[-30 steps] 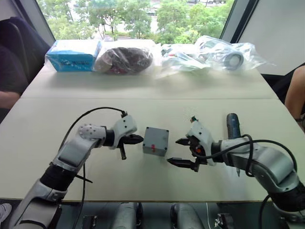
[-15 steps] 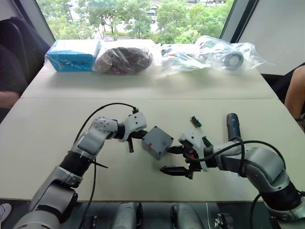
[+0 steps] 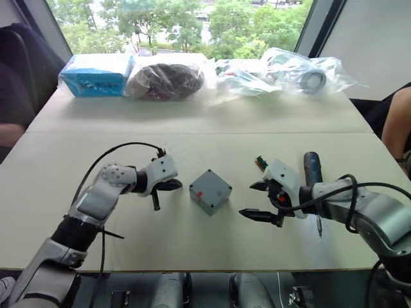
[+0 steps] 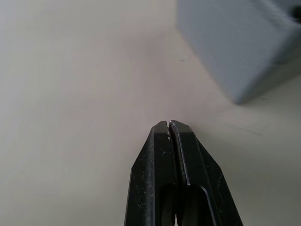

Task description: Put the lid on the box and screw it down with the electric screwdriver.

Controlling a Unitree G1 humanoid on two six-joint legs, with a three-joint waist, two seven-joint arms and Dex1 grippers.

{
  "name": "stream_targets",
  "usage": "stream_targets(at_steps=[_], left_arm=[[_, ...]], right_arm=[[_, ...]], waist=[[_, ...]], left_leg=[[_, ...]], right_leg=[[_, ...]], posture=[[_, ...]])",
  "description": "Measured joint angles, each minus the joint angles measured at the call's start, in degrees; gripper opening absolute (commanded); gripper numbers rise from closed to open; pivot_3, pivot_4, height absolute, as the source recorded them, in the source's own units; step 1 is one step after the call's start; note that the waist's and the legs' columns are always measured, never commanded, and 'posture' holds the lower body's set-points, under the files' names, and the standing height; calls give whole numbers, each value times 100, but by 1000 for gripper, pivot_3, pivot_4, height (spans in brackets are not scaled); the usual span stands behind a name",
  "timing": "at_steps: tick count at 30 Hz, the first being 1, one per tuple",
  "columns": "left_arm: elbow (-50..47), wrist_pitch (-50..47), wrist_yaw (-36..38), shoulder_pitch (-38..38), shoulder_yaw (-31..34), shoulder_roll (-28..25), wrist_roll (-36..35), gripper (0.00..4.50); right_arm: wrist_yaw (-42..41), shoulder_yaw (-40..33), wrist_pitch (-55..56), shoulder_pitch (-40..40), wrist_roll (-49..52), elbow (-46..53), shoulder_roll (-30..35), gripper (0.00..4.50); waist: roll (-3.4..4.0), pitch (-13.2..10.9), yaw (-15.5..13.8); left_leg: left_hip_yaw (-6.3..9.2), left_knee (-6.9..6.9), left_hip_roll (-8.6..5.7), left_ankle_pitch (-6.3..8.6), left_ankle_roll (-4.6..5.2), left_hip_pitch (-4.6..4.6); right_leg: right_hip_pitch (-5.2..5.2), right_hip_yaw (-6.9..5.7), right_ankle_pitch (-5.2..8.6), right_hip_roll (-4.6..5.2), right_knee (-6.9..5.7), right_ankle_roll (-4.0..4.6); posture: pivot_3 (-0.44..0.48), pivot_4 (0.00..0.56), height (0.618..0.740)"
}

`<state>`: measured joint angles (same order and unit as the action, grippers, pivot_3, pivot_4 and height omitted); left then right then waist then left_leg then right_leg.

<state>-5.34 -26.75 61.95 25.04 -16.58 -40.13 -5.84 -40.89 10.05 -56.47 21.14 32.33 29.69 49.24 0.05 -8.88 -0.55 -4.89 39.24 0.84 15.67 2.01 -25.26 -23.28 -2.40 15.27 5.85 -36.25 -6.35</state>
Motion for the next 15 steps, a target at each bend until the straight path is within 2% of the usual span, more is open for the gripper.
stream_targets(at_steps=[3, 8, 15], left_arm=[[-276, -218, 44, -128, -83, 183, -120, 0], [-296, -325, -91, -86, -195, 457, -103, 0], [-130, -305, -261, 74, -251, 667, -43, 0]], right_arm=[[-74, 434, 416, 158, -317, -276, -326, 4462], [-418, 790, 731, 159, -542, -296, -356, 4462], [-526, 812, 539, 27, -559, -62, -373, 4462]], waist=[[-2, 1, -60], [-2, 1, -27], [-2, 1, -18]], left_leg=[[5, 3, -4, 1, 1, -3], [4, 4, -6, 0, 0, -2], [4, 4, -4, 0, 0, -1]], right_leg=[[3, -4, 0, 1, 0, 0], [4, -3, 0, 0, -1, 0], [2, -3, 0, -1, -4, 0]], posture=[[0, 150, 740], [0, 150, 740], [0, 150, 740]])
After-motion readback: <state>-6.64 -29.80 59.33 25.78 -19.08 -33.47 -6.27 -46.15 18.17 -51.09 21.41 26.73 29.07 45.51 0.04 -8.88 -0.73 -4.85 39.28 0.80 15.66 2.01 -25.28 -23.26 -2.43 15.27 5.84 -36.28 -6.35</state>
